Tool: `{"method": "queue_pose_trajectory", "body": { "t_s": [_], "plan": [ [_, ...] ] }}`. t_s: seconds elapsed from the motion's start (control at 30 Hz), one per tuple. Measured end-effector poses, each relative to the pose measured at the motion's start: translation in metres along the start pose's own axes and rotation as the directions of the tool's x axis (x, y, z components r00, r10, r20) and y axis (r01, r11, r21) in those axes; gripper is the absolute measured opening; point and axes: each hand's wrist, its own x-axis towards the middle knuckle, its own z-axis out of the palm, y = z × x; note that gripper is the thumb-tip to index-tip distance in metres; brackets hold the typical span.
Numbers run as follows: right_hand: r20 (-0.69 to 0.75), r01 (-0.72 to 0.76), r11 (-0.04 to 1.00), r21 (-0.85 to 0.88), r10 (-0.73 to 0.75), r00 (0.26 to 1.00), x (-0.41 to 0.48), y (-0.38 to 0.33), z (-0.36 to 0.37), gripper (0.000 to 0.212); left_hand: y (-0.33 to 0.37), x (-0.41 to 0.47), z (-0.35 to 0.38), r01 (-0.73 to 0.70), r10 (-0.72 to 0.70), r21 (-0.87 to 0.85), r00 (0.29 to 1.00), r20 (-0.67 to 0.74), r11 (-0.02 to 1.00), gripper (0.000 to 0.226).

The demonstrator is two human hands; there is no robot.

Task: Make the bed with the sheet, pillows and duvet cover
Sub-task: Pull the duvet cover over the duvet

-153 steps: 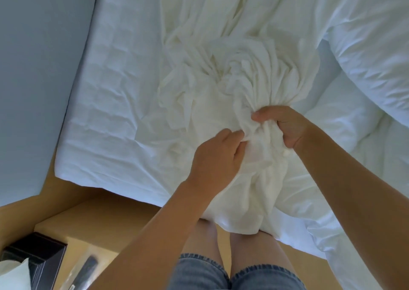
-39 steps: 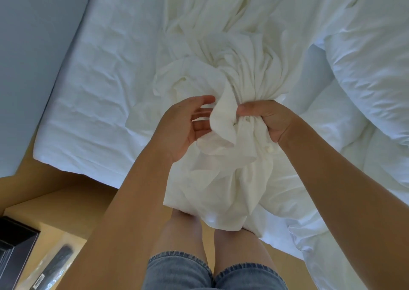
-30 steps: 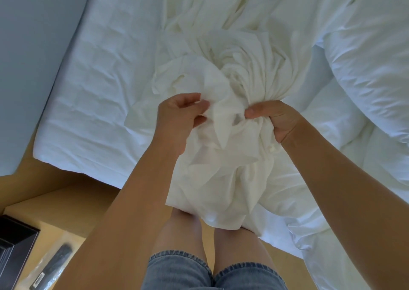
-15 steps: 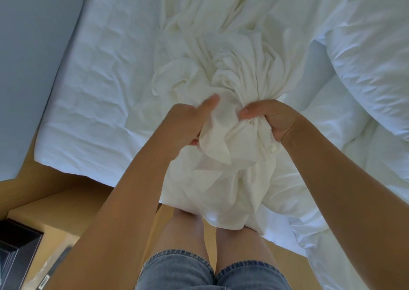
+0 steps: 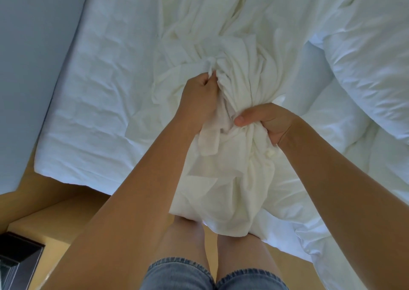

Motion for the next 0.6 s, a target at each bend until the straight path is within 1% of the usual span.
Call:
{"method": "queue_pose_trajectory", "body": {
  "t_s": [0.03,0.1,0.23,0.3,0.37,0.43,0.5,0.57,0.6],
  "plan": [
    [-0.009,0.008,1.0,-0.024,-0.009,1.0,0.0,-0.001,0.001,0.024,-0.002,0.001,-0.001,-0.01,0.01,0.009,1.0,0.008,1.0,0.036],
    [-0.027,0.025,0.999,-0.044,-0.026,0.999,0.002,-0.002,0.004,0.027,-0.006,0.003,-0.002,-0.056,0.056,0.022,0.998,-0.011,0.998,0.034],
    [-0.063,-0.016,0.998,-0.061,0.012,0.998,0.005,-0.003,0.007,0.03,-0.016,0.001,0.0,-0.157,0.162,0.068,0.984,-0.07,0.985,0.04],
    [-0.031,-0.051,0.996,-0.071,0.049,0.998,0.003,-0.006,0.005,0.032,-0.02,-0.001,0.003,-0.205,0.213,0.104,0.974,-0.077,0.973,0.04],
    [0.035,-0.12,0.989,-0.089,0.124,0.992,0.003,-0.011,0.003,0.039,-0.02,-0.003,0.006,-0.231,0.24,0.11,0.967,-0.081,0.967,0.037],
    [0.079,-0.161,0.975,-0.154,0.175,0.981,0.003,-0.015,0.001,0.04,-0.019,-0.003,0.008,-0.261,0.268,0.104,0.962,-0.058,0.96,0.026],
    [0.077,-0.165,0.966,-0.197,0.183,0.98,0.003,-0.018,-0.002,0.038,-0.013,-0.002,0.009,-0.276,0.28,0.116,0.96,-0.022,0.954,0.021],
    [0.048,-0.149,0.972,-0.18,0.16,0.986,0.0,-0.014,-0.004,0.037,-0.005,-0.002,0.008,-0.262,0.262,0.168,0.965,0.024,0.95,0.022],
    [0.024,-0.129,0.98,-0.152,0.134,0.991,-0.001,-0.008,-0.005,0.035,-0.001,-0.004,0.007,-0.257,0.258,0.235,0.966,0.025,0.938,0.021]
  ]
}}
